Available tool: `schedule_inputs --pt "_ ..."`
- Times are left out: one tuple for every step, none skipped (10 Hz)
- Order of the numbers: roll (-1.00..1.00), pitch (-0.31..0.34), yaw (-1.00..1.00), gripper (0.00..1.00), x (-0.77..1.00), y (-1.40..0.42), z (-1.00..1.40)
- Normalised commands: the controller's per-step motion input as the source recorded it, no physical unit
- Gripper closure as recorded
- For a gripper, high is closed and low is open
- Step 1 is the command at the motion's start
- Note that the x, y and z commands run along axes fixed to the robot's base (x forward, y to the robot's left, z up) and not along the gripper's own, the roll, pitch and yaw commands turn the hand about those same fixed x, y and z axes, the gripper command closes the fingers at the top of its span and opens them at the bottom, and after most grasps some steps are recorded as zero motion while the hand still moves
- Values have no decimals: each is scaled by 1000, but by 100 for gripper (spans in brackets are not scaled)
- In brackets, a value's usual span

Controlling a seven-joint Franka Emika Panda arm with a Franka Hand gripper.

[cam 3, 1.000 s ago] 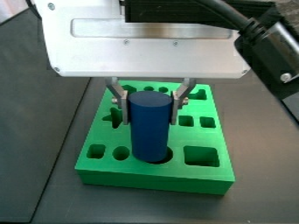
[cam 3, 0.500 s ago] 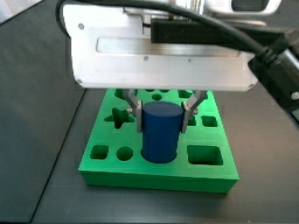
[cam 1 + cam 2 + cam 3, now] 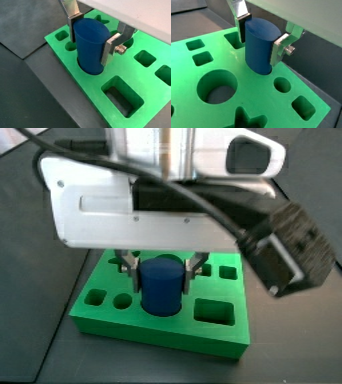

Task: Pick up the oval object. Move up. Place the oval object on the fixture. Regrasp the oval object. Move to above the board. Insert the oval object.
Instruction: Insert the oval object.

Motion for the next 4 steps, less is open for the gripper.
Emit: schedule_inputs --pt "36 0 0 100 -49 -11 -594" --pt "-61 -26 0 100 -34 37 0" --pt "6 0 0 100 0 0 0" --pt "0 0 0 100 0 0 0"
